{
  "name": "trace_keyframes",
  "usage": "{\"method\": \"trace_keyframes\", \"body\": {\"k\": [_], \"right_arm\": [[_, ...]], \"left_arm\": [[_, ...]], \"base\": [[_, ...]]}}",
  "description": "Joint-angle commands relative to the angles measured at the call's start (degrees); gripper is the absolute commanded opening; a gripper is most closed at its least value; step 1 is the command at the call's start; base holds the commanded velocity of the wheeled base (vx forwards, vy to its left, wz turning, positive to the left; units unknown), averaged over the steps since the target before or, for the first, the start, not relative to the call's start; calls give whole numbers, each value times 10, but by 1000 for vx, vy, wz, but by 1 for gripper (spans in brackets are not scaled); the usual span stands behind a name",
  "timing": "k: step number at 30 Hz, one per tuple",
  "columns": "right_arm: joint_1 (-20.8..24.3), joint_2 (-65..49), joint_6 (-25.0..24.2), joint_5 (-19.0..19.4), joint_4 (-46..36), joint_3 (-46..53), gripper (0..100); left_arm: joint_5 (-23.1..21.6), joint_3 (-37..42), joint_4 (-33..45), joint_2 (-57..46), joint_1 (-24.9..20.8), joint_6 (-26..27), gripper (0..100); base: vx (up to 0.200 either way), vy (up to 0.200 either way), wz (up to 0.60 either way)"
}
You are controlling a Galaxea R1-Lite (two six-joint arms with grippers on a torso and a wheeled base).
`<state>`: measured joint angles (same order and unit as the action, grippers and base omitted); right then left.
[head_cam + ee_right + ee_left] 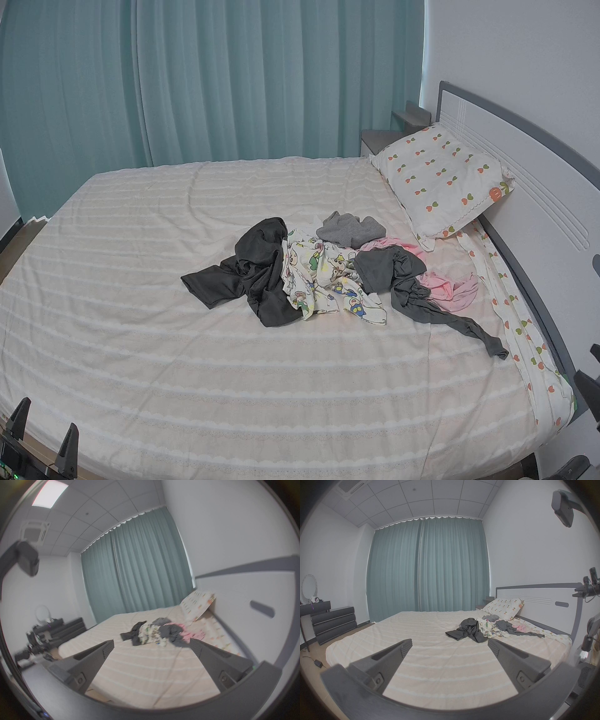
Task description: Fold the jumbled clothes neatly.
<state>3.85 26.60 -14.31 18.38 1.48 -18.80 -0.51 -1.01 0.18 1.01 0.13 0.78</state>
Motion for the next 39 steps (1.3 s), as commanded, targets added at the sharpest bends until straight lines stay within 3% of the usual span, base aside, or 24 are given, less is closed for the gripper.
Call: {"method": "trace_keyframes", "body": {"k": [1, 9, 10, 19, 23, 30, 39], "right_arm": [[41, 297, -106, 79, 82, -53, 100], [85, 556, -128, 72, 189, -120, 100], [91, 630, -143, 65, 218, -148, 100], [113, 871, -204, 14, 302, -285, 100], [125, 953, -207, -19, 315, -346, 100], [149, 1077, -208, -116, 309, -489, 100], [146, 1164, -207, -159, 305, -591, 100]], "left_arm": [[0, 10, 0, -10, 0, 0, 100], [0, 10, 0, -10, 0, 0, 100], [0, 10, 0, -10, 0, 0, 100], [0, 10, 0, -10, 0, 0, 100], [0, 10, 0, -10, 0, 0, 100], [0, 10, 0, -10, 0, 0, 100], [0, 10, 0, -10, 0, 0, 100]], "base": [[0, 0, 0], [0, 0, 0], [0, 0, 0], [0, 0, 0], [0, 0, 0], [0, 0, 0], [0, 0, 0]]}}
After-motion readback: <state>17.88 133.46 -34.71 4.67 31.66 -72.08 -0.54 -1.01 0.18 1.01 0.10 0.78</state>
